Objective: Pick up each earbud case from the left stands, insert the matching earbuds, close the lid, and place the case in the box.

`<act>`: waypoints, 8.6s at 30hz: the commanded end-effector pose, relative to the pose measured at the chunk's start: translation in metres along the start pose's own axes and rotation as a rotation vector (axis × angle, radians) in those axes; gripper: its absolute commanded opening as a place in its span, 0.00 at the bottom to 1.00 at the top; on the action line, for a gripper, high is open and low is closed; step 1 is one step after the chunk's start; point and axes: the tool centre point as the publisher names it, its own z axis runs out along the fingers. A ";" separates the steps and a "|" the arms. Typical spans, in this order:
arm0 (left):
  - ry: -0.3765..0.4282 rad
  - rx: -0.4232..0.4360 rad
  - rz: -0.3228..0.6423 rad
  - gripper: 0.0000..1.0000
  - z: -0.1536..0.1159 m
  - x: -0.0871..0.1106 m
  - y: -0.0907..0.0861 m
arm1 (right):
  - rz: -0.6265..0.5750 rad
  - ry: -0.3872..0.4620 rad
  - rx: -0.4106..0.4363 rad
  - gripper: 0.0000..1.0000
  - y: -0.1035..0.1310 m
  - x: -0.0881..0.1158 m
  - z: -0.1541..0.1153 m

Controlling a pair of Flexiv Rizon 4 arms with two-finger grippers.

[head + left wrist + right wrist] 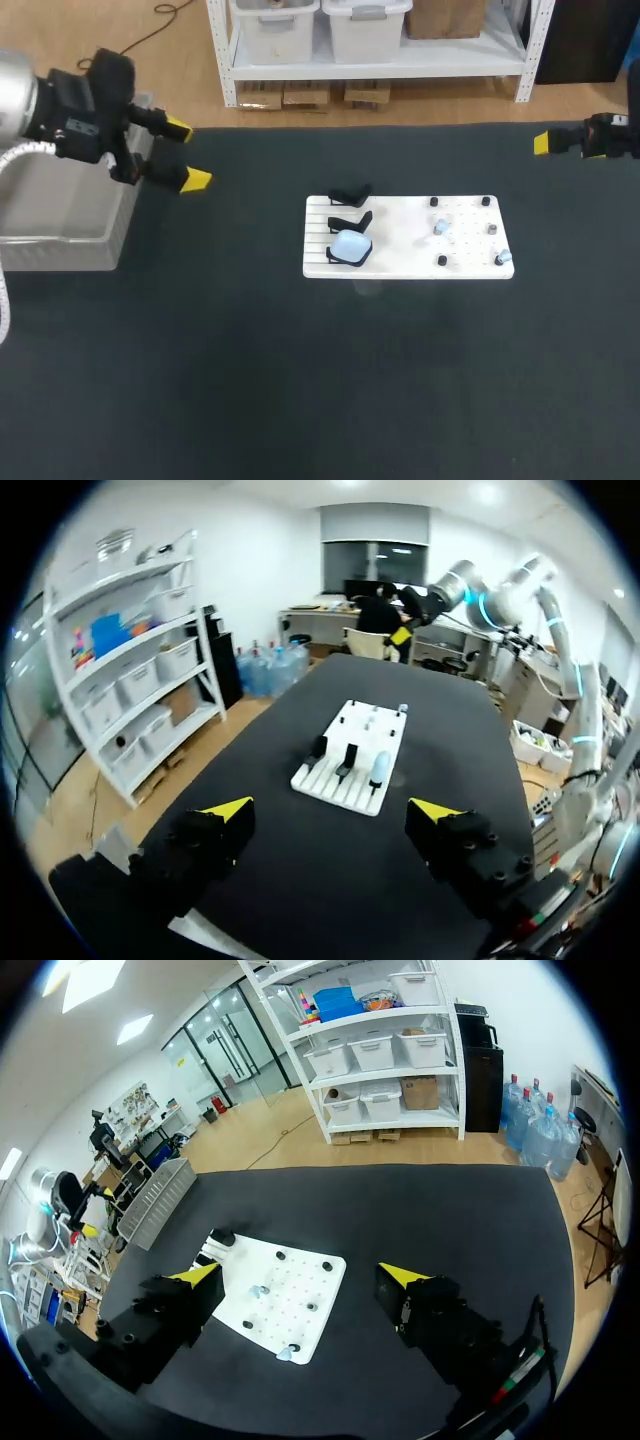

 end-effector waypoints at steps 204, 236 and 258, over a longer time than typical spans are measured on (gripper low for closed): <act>-0.507 0.340 0.143 0.00 0.153 -0.035 -0.084 | -0.002 0.002 -0.006 1.00 0.002 0.000 -0.001; -0.589 0.428 0.108 0.00 0.149 -0.042 -0.097 | -0.289 0.200 -0.043 1.00 0.165 0.053 0.018; -0.583 0.438 0.107 0.00 0.150 -0.041 -0.097 | -0.330 0.347 -0.048 1.00 0.218 0.087 0.046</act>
